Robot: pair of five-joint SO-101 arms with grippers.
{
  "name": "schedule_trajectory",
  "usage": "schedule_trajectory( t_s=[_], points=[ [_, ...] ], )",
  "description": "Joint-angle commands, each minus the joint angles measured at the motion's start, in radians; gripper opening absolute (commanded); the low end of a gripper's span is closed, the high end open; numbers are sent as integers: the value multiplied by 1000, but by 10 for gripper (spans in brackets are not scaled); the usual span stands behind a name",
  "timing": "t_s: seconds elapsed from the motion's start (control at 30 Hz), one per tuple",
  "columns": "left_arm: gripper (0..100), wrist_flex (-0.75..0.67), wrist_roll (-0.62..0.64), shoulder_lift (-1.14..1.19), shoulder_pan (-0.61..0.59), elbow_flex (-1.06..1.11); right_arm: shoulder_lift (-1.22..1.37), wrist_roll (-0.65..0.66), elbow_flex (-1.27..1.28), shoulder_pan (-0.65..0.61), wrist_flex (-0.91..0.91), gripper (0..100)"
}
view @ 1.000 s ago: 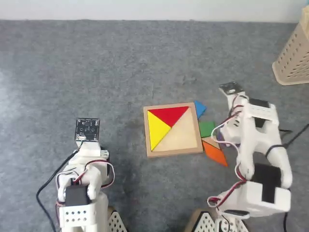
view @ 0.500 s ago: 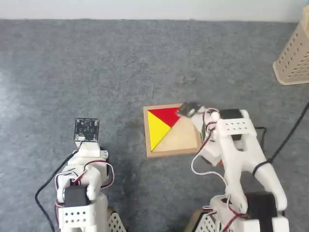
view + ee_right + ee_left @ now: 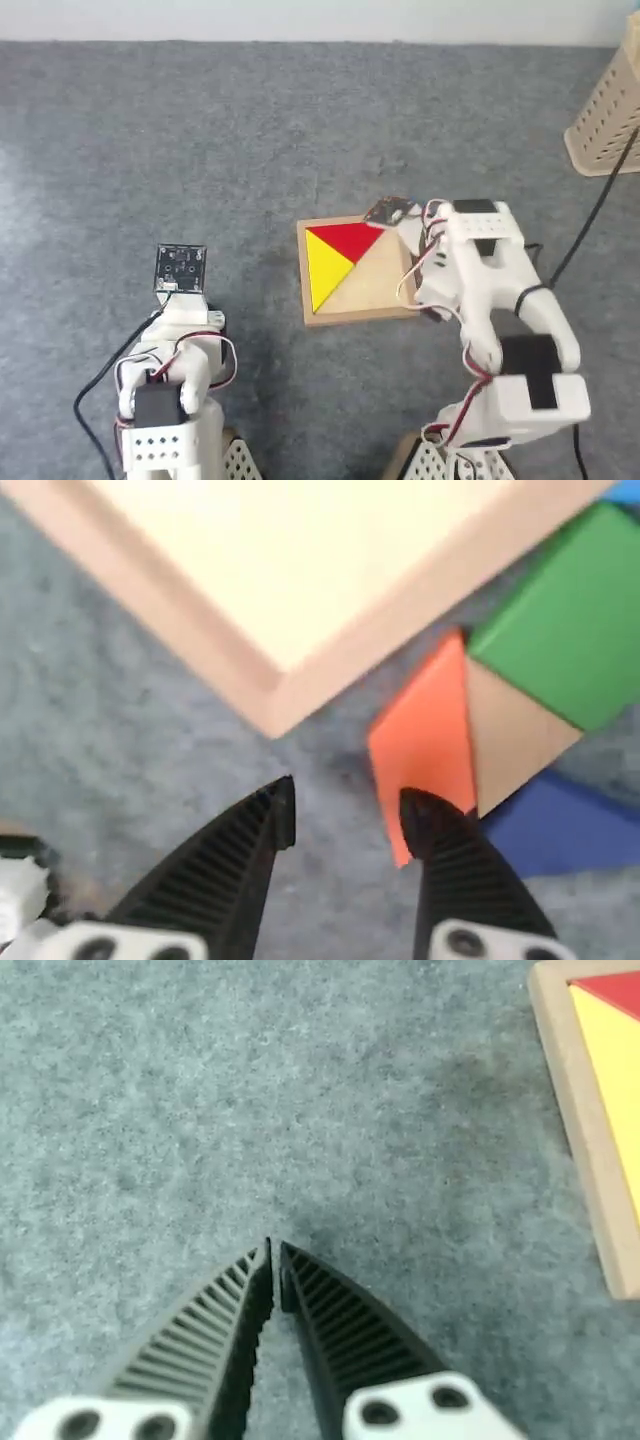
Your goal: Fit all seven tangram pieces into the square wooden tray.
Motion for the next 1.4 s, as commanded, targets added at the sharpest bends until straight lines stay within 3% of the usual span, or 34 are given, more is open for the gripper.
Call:
schedule_trajectory(
  t_s=[0.0,0.2,0.47,0.8,0.9,1.0,1.13,1.37],
  points=[
    [12,2,8,-15,2,-12,74,-49,-31,65,-50,220],
    [12,2,8,-15,2,-12,71,-273,-109,76,-51,220],
    [12,2,8,-15,2,-12,-48,-285,-120,77,-51,219],
    [12,2,8,-15,2,-12,-13,-46,-123,51,-150,219],
    [12,2,8,-15,2,-12,44,46,-123,51,-127,219],
    [12,2,8,-15,2,-12,77,54,-123,50,-84,219],
    [12,2,8,-15,2,-12,90,-26,-118,54,-71,214],
    [12,2,8,-15,2,-12,88,-209,-118,50,41,65]
  ],
)
